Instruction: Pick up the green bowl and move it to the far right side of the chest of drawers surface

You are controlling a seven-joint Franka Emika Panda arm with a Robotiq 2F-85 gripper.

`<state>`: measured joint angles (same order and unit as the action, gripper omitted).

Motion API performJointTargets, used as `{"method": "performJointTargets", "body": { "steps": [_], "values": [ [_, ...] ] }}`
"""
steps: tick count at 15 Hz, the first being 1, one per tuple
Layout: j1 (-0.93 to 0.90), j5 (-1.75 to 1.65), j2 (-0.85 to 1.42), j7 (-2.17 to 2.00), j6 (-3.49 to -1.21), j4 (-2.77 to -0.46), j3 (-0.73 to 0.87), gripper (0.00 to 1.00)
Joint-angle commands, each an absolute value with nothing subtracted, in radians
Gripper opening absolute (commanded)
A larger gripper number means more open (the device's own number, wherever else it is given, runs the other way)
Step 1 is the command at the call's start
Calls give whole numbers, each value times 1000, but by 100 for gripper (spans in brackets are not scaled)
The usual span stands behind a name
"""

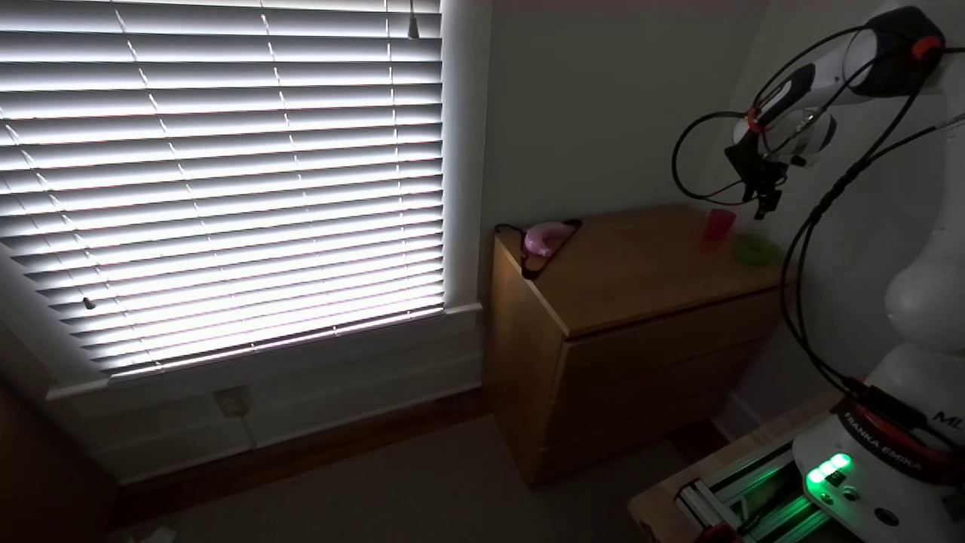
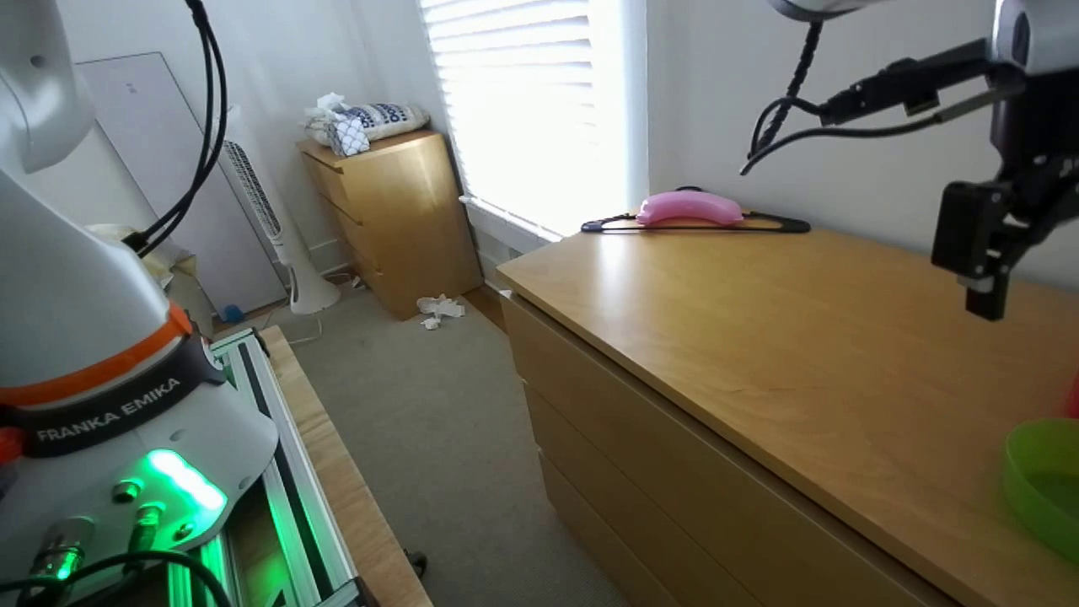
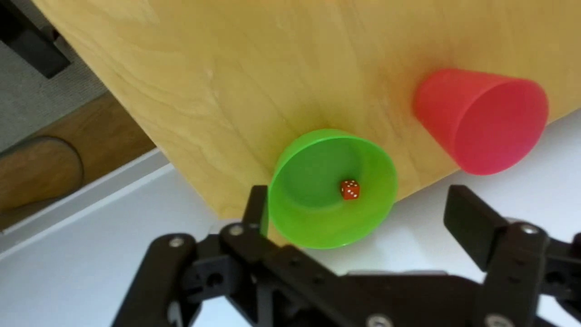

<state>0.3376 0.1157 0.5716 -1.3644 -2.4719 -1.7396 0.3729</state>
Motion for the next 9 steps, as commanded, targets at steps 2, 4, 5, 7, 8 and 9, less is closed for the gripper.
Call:
{"method": "performJointTargets", "body": {
  "steps": [2,4,5,7,8,9],
  "values": [
    [270,37,399,-1207,-2388,-1851,359,100],
    [237,-16,330,-1145,-2367,-1901,362,100],
    [225,-39,293,-1109,-2364,-1931,360,100],
    [216,-68,231,-1026,-2350,-1981,350,100],
    [217,-66,198,-972,-2335,-2000,341,100],
    [221,-59,167,-915,-2322,-2018,333,100]
  ]
}}
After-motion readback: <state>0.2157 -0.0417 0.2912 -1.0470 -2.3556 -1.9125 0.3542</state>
